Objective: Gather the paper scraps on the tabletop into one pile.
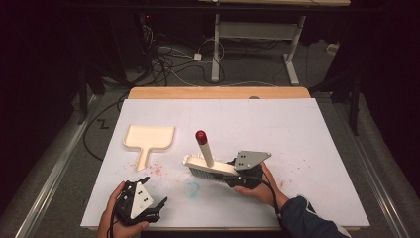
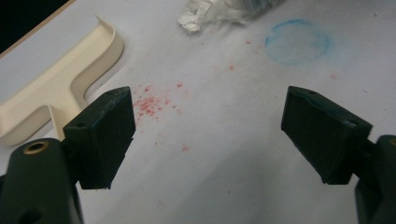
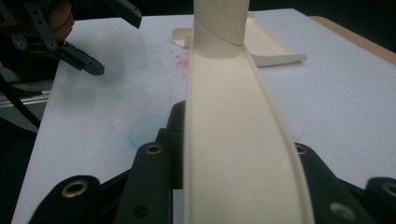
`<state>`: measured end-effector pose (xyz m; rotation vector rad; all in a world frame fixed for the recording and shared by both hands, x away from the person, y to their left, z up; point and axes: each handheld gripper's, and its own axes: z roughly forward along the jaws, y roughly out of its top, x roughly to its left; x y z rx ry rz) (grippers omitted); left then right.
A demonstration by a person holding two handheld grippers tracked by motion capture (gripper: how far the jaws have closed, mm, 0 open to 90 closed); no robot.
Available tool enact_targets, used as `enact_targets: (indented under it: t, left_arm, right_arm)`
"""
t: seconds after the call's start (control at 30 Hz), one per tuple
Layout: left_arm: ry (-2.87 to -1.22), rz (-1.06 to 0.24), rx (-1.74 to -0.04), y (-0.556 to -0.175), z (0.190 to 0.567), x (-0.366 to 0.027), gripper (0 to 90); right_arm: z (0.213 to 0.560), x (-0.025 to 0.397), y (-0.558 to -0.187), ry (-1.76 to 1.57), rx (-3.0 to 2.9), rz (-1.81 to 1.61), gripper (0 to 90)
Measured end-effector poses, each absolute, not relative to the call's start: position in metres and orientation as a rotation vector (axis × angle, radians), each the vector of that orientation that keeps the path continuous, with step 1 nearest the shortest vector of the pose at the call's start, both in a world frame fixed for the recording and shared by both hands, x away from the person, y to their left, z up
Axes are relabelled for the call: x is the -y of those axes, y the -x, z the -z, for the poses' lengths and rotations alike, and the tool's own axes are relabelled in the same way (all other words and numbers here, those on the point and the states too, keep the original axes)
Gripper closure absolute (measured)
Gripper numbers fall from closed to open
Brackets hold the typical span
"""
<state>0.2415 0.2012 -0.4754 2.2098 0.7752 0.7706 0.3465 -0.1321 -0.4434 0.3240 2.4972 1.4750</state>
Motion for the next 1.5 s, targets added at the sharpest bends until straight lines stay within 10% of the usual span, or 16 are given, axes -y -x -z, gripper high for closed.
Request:
enact_targets:
  t: [0.77, 1.5]
  left_arm:
    - [-2.228, -0.780, -0.758, -0.240, 0.475, -0.198, 16.7]
    - [-2.251, -0.773, -0.749, -0.241, 0.477, -0.196, 16.7]
  right_arm:
    - [0.389, 0.214, -0.314, -0.501, -2.313, -1.490, 69.1]
    - [0.418, 0.291, -0.281, -0.711, -2.488, -1.390, 68.8]
